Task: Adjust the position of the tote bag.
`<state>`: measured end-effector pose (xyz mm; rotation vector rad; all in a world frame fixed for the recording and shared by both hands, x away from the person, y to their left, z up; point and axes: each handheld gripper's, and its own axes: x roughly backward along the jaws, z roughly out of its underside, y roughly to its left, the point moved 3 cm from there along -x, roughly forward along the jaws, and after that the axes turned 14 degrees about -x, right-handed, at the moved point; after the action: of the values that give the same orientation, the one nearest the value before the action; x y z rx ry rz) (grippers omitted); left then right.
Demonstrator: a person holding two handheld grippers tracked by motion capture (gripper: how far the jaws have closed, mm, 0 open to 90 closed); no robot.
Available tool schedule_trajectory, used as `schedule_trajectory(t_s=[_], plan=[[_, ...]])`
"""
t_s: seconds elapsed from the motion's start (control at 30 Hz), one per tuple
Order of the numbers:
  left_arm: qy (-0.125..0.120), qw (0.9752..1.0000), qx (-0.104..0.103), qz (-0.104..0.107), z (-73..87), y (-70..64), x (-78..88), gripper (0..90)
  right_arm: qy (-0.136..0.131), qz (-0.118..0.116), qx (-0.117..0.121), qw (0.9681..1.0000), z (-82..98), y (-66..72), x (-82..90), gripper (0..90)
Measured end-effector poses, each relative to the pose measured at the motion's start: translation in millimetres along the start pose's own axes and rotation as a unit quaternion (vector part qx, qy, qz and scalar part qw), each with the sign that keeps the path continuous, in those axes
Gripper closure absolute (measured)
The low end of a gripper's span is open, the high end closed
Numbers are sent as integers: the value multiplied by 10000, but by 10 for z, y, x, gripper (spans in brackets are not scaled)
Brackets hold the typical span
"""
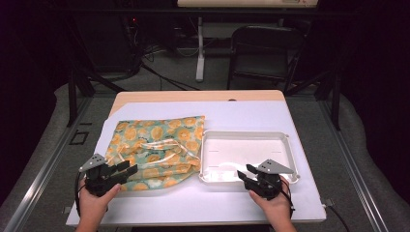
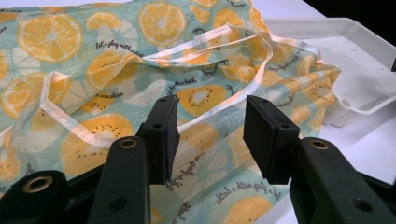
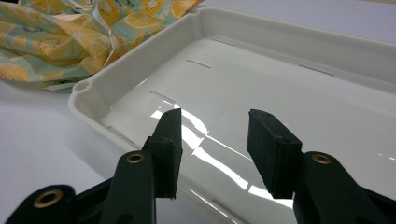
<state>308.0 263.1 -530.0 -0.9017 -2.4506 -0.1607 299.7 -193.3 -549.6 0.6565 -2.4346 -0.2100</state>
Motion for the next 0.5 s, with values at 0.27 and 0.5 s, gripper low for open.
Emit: schedule_trajectory(t_s=[0.27,0.5], plan=[[-24,10000,21,-15,-5,-4,12,553,-4,5,12,10000,-2,7,5,550],[-11,10000,-7,-3,-17,-9,23,555,1,4,42,10000,-4,6,-2,550]])
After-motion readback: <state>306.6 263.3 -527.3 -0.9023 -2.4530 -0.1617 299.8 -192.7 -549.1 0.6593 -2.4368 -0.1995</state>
